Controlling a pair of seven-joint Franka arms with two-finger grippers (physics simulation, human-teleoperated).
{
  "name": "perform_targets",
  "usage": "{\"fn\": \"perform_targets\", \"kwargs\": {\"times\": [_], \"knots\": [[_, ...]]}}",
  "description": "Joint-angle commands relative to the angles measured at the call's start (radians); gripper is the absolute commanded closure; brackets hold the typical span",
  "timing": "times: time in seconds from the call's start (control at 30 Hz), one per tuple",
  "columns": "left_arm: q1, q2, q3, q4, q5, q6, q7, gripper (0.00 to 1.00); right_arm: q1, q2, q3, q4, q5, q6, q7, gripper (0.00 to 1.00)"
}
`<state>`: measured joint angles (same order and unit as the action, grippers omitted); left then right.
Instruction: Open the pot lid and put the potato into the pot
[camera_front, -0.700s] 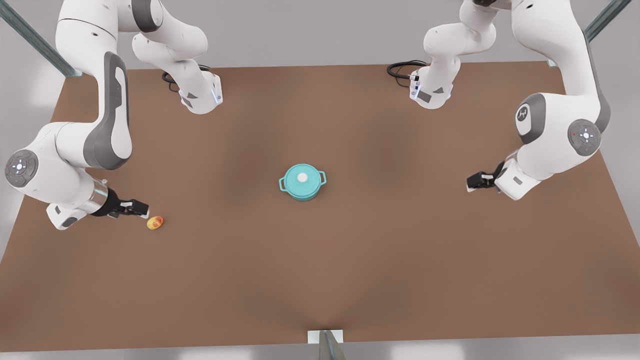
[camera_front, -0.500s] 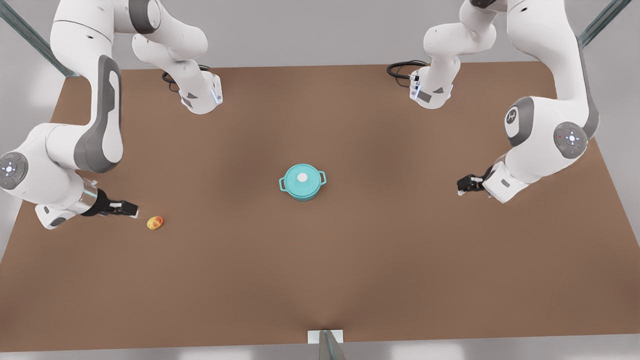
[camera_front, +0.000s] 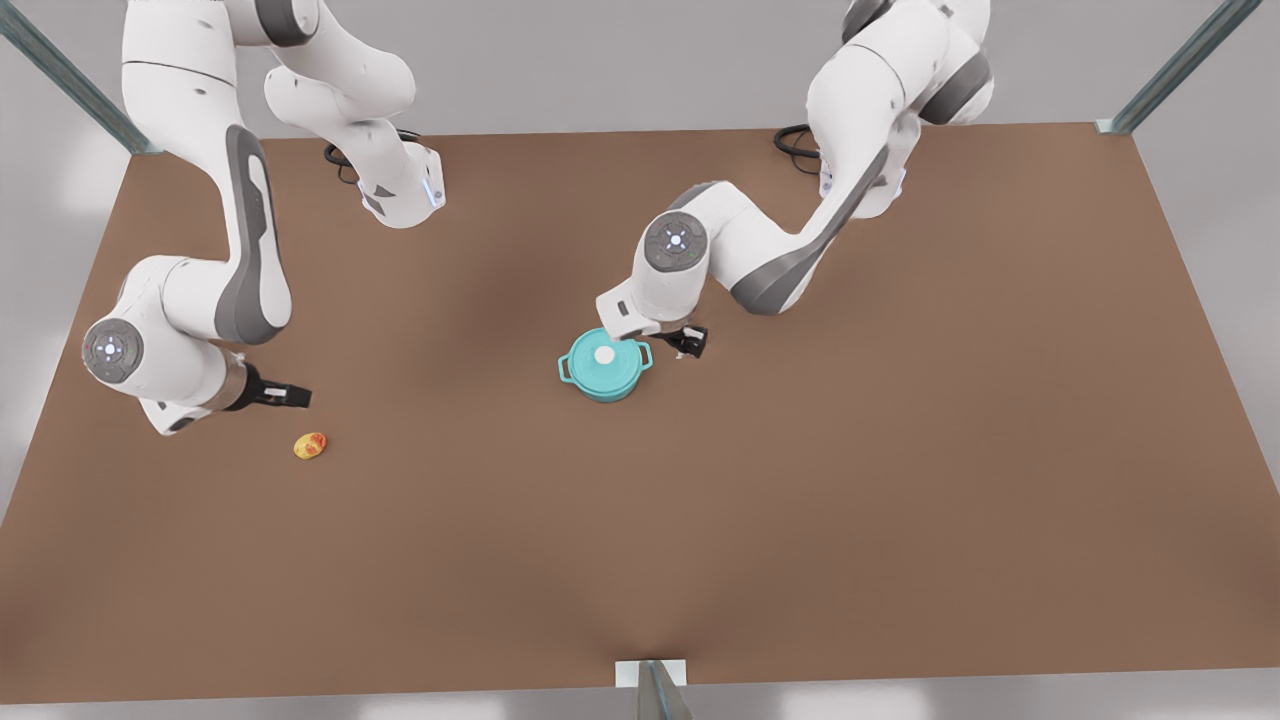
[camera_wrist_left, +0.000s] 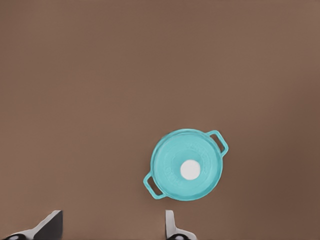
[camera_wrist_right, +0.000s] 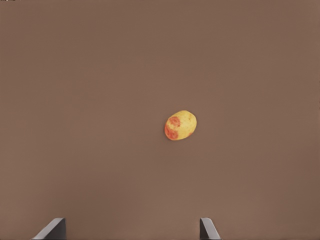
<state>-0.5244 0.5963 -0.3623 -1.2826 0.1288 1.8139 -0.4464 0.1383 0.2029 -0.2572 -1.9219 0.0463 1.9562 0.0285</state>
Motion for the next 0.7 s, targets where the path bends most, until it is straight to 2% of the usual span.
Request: {"fn": "perform_targets", "kwargs": {"times": [0.0, 0.07, 0.1, 0.2, 0.27, 0.4, 0.53, 0.67], "knots": [[-0.043, 0.068, 0.000, 0.017, 0.114, 0.130, -0.781, 0.00, -0.022, 0.006, -0.007, -0.045, 0.000, 0.242, 0.077, 0.00], [-0.098, 0.204, 0.005, 0.180, 0.180, 0.136, -0.828, 0.00, -0.028, 0.036, -0.007, -0.052, 0.007, 0.294, 0.090, 0.00], [-0.109, 0.217, 0.005, 0.180, 0.193, 0.136, -0.836, 0.00, -0.028, 0.050, -0.008, -0.058, 0.007, 0.331, 0.100, 0.00], [-0.115, 0.217, 0.008, 0.147, 0.199, 0.128, -0.838, 0.00, -0.028, 0.099, -0.007, -0.058, 0.009, 0.385, 0.157, 0.00], [-0.118, 0.183, 0.006, 0.057, 0.216, 0.122, -0.844, 0.00, -0.025, 0.125, -0.007, -0.060, 0.009, 0.443, 0.206, 0.00], [-0.160, 0.200, 0.006, 0.009, 0.230, 0.240, -0.956, 0.00, -0.052, 0.207, -0.008, -0.063, 0.010, 0.547, 0.232, 0.00], [-0.161, 0.183, 0.005, -0.009, 0.236, 0.220, -0.960, 0.00, -0.054, 0.208, -0.008, -0.183, 0.012, 0.718, 0.238, 0.00], [-0.175, 0.197, 0.006, -0.020, 0.238, 0.231, -0.972, 0.00, -0.056, 0.194, -0.011, -0.212, 0.012, 0.724, 0.238, 0.00]]}}
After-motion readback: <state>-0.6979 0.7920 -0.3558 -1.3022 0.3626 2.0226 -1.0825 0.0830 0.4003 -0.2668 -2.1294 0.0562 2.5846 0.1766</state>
